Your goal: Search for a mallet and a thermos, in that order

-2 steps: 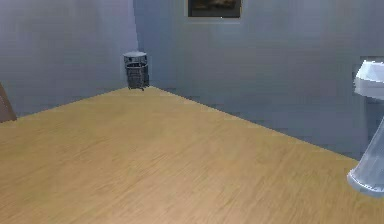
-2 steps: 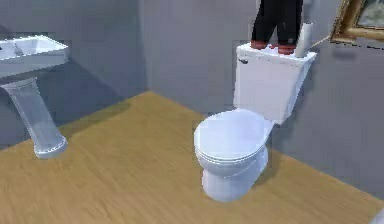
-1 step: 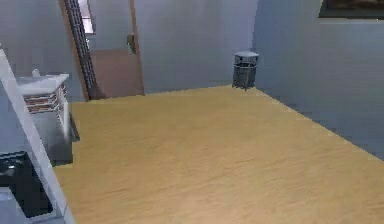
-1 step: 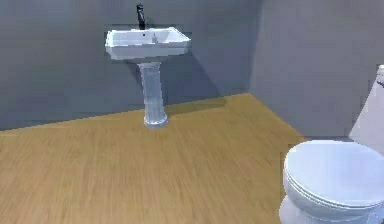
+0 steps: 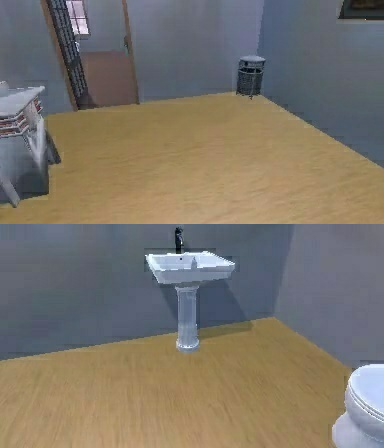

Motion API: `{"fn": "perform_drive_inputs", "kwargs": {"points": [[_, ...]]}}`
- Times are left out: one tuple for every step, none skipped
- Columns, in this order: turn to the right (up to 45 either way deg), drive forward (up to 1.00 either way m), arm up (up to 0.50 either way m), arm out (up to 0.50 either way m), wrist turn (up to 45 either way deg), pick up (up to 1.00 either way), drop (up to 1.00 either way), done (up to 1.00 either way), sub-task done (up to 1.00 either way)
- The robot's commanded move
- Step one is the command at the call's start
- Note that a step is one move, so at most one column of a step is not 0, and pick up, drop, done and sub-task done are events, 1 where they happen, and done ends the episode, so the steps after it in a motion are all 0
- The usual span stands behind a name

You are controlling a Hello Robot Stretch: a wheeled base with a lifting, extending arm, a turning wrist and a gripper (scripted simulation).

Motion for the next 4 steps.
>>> {"fn": "perform_drive_inputs", "kwargs": {"points": [[-21.0,0.00,0.00,0.00,0.0,0.00,0.00,0.00,0.00],[0.0,1.00,0.00,0.00,0.0,0.00,0.00,0.00,0.00],[-3.0,0.00,0.00,0.00,0.0,0.00,0.00,0.00,0.00],[0.0,1.00,0.00,0.00,0.0,0.00,0.00,0.00,0.00]]}}
